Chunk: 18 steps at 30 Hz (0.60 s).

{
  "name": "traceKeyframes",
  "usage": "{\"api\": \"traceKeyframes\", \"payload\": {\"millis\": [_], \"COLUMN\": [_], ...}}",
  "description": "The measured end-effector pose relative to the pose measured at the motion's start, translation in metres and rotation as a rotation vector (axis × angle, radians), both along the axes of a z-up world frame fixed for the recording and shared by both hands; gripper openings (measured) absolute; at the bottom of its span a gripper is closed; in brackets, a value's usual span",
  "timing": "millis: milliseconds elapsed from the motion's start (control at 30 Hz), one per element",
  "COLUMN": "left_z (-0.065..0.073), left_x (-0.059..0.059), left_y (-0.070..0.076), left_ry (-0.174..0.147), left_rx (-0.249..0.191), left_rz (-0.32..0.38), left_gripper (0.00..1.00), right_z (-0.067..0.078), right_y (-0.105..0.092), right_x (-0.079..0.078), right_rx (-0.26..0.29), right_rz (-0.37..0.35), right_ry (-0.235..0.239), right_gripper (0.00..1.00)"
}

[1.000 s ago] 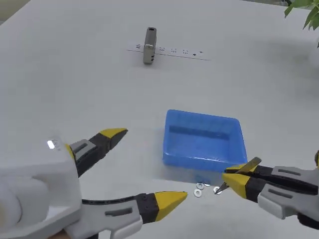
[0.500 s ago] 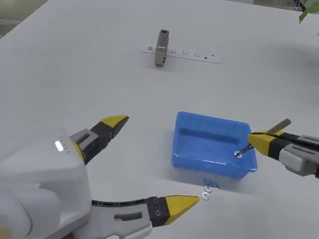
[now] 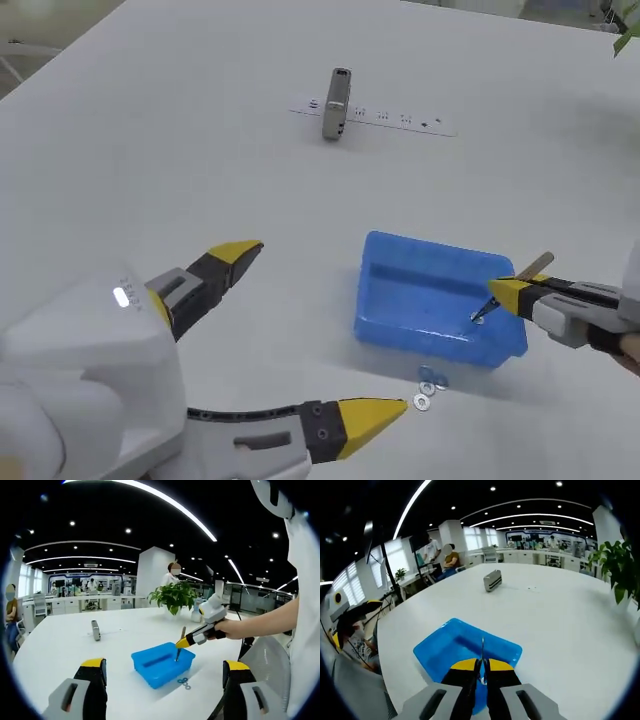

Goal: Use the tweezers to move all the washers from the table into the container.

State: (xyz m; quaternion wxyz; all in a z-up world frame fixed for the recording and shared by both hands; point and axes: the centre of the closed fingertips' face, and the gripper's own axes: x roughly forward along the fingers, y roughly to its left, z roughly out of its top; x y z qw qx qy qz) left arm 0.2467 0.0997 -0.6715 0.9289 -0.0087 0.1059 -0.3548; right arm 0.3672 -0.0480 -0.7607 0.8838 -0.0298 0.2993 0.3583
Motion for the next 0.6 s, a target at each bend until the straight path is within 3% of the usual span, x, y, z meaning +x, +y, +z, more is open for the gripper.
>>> {"api": "traceKeyframes", "payload": {"millis": [167,367,600], "left_z": [0.0,-0.001,-0.002], "left_x": [0.001,0.001,0.0], "left_y": [0.003,0.004,0.002], "left_ry": [0.011,0.018,0.024], "left_rx": [-0.022,-0.021,-0.025], "left_rz": [0.012,0.013,0.008], "left_gripper": [0.99,0.99,0.96], "right_z": [-0.004,0.002,0.036], "right_y": [0.0,0.001,0.011], "right_x": [0.0,0.001,-0.014], "right_rx": [-0.011,-0.001,0.073], "right_rz": [0.01,0.013,0.033], "right_ry": [0.004,-0.017,-0.066], "right_gripper": [0.03,0.03,0.03]}}
